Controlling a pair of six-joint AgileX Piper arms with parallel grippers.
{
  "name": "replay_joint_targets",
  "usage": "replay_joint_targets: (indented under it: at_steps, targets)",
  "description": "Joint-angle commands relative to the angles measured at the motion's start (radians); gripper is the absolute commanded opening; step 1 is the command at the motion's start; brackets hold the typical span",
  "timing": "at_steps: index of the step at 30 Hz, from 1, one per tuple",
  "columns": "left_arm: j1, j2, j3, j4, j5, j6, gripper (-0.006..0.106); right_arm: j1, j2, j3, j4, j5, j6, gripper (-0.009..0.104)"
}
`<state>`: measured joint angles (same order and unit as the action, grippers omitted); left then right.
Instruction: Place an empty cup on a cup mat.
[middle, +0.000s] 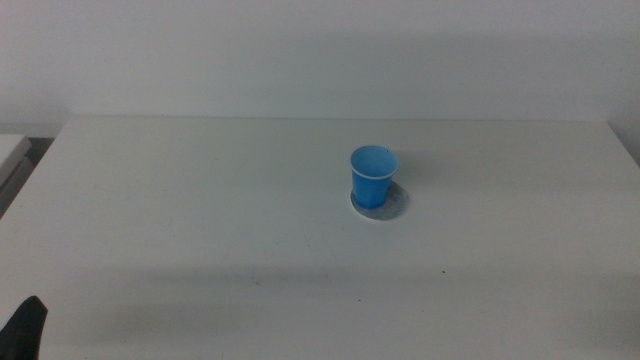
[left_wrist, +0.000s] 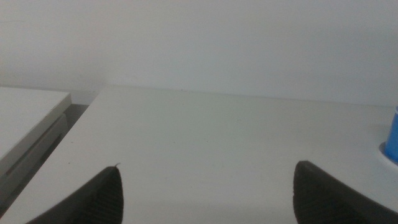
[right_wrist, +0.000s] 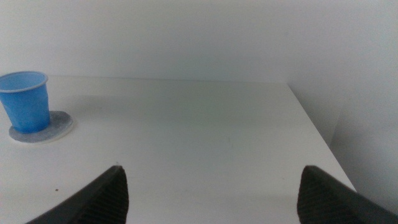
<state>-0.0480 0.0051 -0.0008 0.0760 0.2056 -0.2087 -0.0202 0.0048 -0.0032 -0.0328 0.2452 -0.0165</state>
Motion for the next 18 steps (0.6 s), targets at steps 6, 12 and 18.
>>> replay_joint_targets:
  at_steps: [6,12,18]
  targets:
    - [0.080,-0.005,0.001,0.004,-0.010,0.003,0.094,0.002,-0.005,0.003,-0.005,-0.006,-0.004,0.093]
    - [0.153,-0.005,0.001,0.004,-0.010,0.003,0.094,0.002,-0.005,0.003,-0.005,-0.006,-0.004,0.093]
    - [0.157,-0.005,0.001,0.004,-0.010,0.003,0.094,0.002,-0.005,0.003,-0.005,-0.006,-0.004,0.093]
